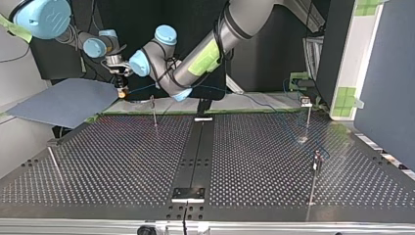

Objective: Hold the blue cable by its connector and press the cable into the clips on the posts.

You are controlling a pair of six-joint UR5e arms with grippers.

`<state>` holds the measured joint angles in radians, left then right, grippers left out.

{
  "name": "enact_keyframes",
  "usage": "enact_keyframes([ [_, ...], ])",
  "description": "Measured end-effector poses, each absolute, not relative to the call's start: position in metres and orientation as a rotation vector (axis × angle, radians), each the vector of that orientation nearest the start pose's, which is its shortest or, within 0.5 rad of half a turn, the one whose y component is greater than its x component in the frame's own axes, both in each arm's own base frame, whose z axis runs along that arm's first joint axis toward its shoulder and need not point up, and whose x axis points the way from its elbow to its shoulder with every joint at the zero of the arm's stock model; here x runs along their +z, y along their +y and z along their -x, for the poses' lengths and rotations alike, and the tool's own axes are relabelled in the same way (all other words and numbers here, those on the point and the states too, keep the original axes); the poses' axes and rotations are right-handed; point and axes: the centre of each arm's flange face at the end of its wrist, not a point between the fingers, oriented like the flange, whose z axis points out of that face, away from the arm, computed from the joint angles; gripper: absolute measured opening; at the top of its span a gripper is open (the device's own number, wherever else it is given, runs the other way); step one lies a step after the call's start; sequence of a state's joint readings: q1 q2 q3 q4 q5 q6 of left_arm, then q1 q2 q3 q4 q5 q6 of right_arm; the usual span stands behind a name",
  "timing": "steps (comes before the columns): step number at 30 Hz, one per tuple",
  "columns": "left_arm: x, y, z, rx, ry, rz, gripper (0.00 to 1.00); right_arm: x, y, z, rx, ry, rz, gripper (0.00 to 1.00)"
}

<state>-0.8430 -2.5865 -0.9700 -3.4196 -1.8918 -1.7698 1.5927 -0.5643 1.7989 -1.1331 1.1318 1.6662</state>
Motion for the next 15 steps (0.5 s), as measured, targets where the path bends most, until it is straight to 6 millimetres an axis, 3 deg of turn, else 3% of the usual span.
enact_keyframes([
  [9,0.114,-0.611,-0.424,-0.226,2.194,-0.449,1.0,-0.088,-0.564,-0.192,1.58,-1.125,-1.583,0.0],
  [15,0.104,-0.608,-0.429,-0.209,2.239,-0.422,1.0,-0.088,-0.564,-0.194,1.585,-1.119,-1.585,0.0],
])
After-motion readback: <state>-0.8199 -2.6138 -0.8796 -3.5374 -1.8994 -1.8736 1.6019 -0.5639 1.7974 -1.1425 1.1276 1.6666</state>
